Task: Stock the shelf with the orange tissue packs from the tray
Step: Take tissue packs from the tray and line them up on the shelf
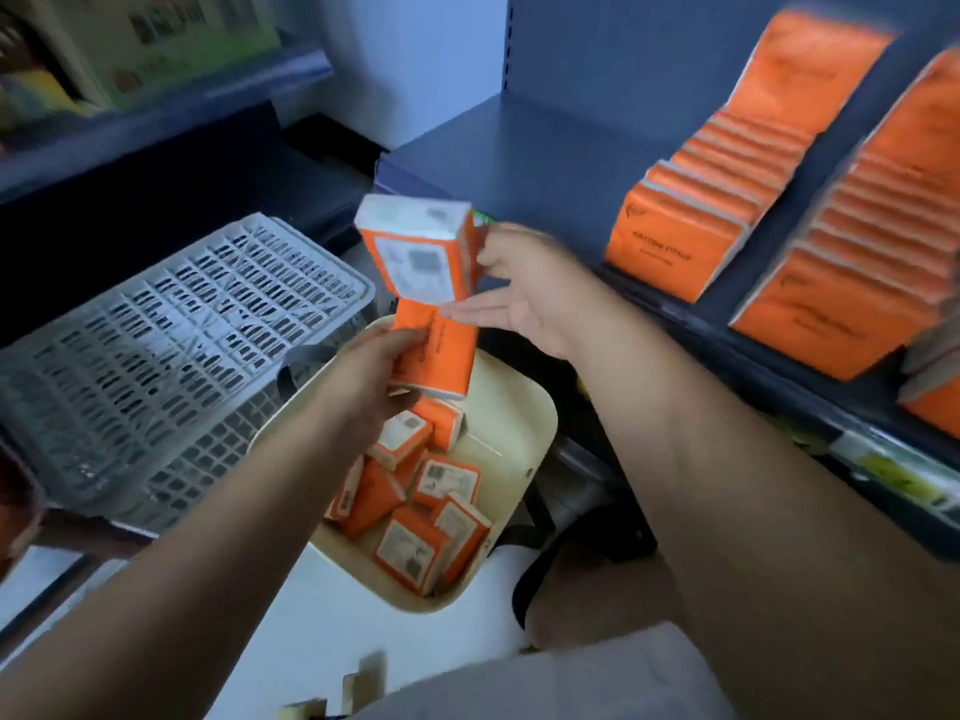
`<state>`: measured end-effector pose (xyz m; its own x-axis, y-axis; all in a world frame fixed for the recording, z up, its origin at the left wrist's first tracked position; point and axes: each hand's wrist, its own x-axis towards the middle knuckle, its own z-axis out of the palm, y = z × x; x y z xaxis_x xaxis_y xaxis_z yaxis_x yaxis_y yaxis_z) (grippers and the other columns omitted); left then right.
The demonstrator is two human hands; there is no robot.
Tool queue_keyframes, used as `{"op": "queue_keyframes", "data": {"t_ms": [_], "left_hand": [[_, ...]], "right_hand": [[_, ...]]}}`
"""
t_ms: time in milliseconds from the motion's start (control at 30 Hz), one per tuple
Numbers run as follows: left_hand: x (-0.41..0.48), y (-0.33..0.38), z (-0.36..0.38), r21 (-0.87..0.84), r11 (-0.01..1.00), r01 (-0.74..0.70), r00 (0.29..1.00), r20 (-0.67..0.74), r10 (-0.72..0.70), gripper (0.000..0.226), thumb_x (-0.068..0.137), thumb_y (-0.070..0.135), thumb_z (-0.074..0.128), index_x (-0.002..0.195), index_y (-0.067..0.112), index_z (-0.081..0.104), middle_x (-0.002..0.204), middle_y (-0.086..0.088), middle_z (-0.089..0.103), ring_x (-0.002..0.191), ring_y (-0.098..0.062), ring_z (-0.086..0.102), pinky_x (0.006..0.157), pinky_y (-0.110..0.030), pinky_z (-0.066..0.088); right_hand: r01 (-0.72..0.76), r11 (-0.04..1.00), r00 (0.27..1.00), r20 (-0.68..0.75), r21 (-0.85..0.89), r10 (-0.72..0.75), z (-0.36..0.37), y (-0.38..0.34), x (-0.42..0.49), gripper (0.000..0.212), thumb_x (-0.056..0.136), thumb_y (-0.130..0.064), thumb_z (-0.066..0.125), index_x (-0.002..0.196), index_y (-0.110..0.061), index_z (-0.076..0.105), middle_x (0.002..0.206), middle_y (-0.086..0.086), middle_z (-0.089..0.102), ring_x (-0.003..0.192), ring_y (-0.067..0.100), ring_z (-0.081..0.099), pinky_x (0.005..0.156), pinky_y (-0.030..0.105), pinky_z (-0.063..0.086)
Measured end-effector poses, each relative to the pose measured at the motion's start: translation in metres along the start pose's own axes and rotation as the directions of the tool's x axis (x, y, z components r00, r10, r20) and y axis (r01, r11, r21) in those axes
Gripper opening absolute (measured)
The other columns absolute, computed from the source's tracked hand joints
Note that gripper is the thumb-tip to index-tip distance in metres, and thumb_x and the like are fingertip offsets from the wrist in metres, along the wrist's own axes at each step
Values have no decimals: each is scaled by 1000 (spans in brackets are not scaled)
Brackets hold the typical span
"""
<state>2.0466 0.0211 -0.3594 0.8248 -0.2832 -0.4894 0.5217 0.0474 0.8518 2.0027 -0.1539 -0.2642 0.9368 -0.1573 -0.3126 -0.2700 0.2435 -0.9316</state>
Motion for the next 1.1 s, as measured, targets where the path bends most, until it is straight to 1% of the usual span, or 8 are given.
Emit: {"op": "queue_keyframes", "data": {"t_ms": [67, 167, 300, 433, 533, 700, 833, 1100], "left_hand": [[-13, 22, 18, -38, 997, -72, 997, 36, 74, 19, 81, 27, 74, 98, 25, 68, 85, 4, 72, 76, -13, 67, 65, -27, 53], [-33, 52, 42, 9, 983, -185, 982, 30, 185, 3, 93, 20, 67, 94, 23, 68, 85, 5, 72, 79, -13, 67, 63, -28, 54], [-51, 83, 69, 95, 959, -268, 959, 118, 256, 22, 95, 19, 65, 116, 20, 71, 97, -5, 73, 86, -22, 70, 62, -31, 57], [-71, 100, 107, 120, 921, -371, 917, 204, 342, 27, 97, 18, 69, 122, 12, 62, 98, -9, 72, 75, -15, 72, 57, -29, 57], [-85, 108, 138, 38, 919, -393, 898, 230, 375, 26, 93, 18, 76, 111, 15, 58, 98, -9, 72, 68, -11, 73, 54, -29, 57], [-103, 117, 193, 59, 895, -443, 856, 325, 402, 25, 91, 24, 79, 105, 19, 59, 102, -8, 76, 69, -10, 73, 54, -28, 57], [-114, 122, 238, 61, 867, -494, 815, 379, 438, 23, 90, 23, 79, 109, 18, 66, 100, -6, 79, 79, -16, 74, 75, -40, 62], [-111, 148, 322, 99, 784, -612, 748, 393, 535, 8, 86, 19, 80, 92, 19, 74, 76, 0, 72, 59, -12, 66, 54, -23, 50]], "right_hand": [[58, 996, 996, -69, 60, -54, -1, -12, -10, 24, 99, -15, 47, 101, -9, 70, 122, 17, 72, 98, 34, 71, 82, 43, 60], [235, 970, 947, -210, -61, -243, 1, -26, -25, 8, 94, -22, 73, 87, -17, 72, 93, 4, 77, 78, 16, 68, 68, 30, 52], [441, 872, 785, -380, -213, -490, -17, -39, -52, 48, 85, -15, 84, 124, -30, 62, 127, -8, 64, 108, -6, 62, 87, 15, 50], [541, 824, 687, -478, -167, -548, -53, -54, -75, 76, 80, -15, 86, 146, -28, 50, 137, 3, 62, 117, 8, 65, 94, 23, 54], [573, 794, 599, -557, -204, -575, -87, -68, -94, 69, 72, -22, 89, 132, -30, 57, 131, 1, 67, 113, 10, 68, 99, 32, 56], [571, 821, 660, -601, 12, -451, -143, -81, -121, 35, 77, -22, 86, 106, -5, 77, 109, 14, 78, 103, 29, 74, 101, 60, 54], [591, 787, 683, -631, 180, -368, -181, -86, -142, 29, 93, -5, 73, 121, -3, 70, 113, 12, 78, 104, 22, 76, 90, 38, 62], [568, 805, 675, -657, 172, -336, -241, -116, -167, 28, 98, -9, 69, 126, -8, 67, 115, 8, 78, 108, 22, 75, 87, 41, 63]]}}
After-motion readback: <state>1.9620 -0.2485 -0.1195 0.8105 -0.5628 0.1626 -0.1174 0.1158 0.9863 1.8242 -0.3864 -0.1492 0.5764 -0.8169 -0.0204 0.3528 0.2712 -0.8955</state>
